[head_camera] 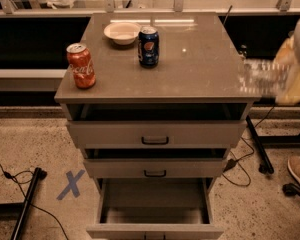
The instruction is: Place water bottle into bottom drawer
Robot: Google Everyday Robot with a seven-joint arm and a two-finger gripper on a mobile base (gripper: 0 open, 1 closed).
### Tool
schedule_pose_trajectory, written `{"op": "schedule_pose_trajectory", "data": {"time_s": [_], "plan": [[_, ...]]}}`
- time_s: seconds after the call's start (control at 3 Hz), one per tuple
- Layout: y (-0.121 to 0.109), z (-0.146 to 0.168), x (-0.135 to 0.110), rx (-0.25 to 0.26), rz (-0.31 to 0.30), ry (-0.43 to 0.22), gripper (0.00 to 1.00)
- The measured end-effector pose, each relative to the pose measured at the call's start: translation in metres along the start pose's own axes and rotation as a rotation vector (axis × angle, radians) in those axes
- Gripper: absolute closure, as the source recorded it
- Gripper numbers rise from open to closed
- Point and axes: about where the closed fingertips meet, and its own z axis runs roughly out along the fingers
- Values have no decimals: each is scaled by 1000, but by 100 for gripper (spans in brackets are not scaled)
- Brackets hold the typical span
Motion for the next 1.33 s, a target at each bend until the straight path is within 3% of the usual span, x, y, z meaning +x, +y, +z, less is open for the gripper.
{"op": "schedule_pose_trajectory", "data": {"time_s": [0.33,0.67,1.33], "plan": [[24,28,-1,-77,19,6,100],[23,51,-12,-106,32,-54,100],[55,198,-126,-289,98,-317,100]]}}
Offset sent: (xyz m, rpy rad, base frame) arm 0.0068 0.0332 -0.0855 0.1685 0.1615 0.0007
